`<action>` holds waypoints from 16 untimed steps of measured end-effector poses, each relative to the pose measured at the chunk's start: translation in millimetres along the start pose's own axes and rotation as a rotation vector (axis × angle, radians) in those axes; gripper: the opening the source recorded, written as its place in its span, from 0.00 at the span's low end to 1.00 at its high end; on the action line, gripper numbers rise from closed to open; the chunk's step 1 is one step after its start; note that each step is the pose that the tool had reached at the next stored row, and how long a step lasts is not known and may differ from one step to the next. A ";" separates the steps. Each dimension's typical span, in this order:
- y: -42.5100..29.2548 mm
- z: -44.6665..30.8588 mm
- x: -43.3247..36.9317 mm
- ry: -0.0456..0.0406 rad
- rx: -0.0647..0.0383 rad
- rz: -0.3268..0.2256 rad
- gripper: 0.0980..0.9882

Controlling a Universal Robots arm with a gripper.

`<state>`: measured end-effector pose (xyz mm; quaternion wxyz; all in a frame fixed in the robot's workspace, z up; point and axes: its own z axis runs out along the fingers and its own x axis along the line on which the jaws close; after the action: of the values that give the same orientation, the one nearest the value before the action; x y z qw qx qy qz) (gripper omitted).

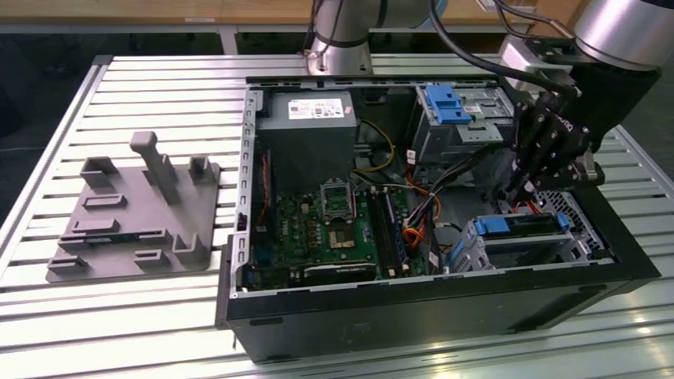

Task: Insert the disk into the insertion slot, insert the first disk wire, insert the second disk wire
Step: 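Insert the second disk wire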

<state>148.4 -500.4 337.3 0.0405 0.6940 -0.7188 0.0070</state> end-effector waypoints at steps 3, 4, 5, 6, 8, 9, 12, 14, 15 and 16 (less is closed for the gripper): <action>-0.6 0.3 5.9 -0.0060 -0.001 0.000 0.11; -0.9 0.5 7.8 -0.0080 -0.001 0.000 0.11; -1.2 0.6 9.7 -0.0107 -0.001 0.000 0.11; -1.4 0.7 11.6 -0.0146 -0.001 -0.001 0.11; -1.7 0.9 14.9 -0.0236 -0.001 -0.001 0.11; -1.7 1.0 16.2 -0.0305 -0.002 -0.002 0.11; -1.8 1.1 18.9 -0.0536 -0.002 -0.003 0.11; -1.8 1.1 19.8 -0.0618 -0.003 -0.003 0.11; -1.8 1.1 19.7 -0.0623 -0.003 -0.003 0.11; -1.8 1.1 19.7 -0.0624 -0.003 -0.003 0.11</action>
<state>149.5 -520.2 337.4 0.0190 0.6949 -0.7187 -0.0156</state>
